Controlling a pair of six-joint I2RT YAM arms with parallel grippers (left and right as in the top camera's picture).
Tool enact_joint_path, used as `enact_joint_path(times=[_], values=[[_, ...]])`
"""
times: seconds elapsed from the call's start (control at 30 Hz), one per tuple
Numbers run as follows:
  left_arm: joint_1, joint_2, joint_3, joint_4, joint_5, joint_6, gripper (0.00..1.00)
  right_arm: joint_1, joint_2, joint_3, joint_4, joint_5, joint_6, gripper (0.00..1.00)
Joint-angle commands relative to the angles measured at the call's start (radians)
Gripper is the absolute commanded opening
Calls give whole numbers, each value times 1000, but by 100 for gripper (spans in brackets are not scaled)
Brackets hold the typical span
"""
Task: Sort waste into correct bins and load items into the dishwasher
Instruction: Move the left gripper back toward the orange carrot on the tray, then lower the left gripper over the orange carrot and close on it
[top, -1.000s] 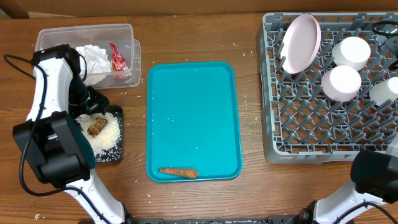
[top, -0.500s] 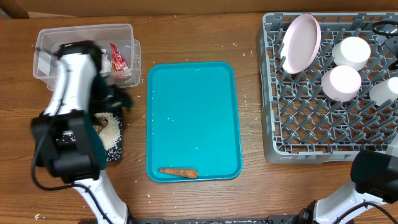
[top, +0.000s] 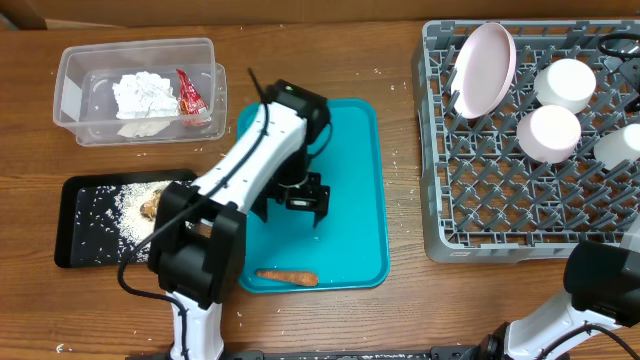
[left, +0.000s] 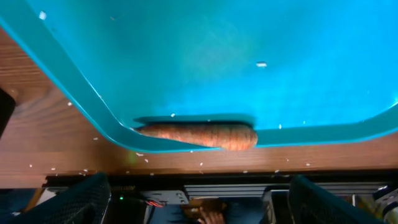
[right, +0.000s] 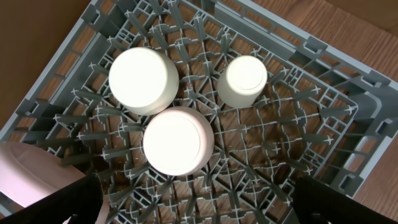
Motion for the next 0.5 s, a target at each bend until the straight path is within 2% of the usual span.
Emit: enact_joint_path(times=[0.0,0.13,0.27,0.47], values=[[4,-46,-61,8,6,-13,93,0,-3,-3,6,10,5,100],[31,-196,-208,114,3,-16,93,0,-3,-3,6,10,5,100],[46,-411,-417,288,8,-32,95,0,-3,-3,6,10,5,100],[45,-481,-589,373,14,-68,99,0,-3,-3,6,10,5,100]])
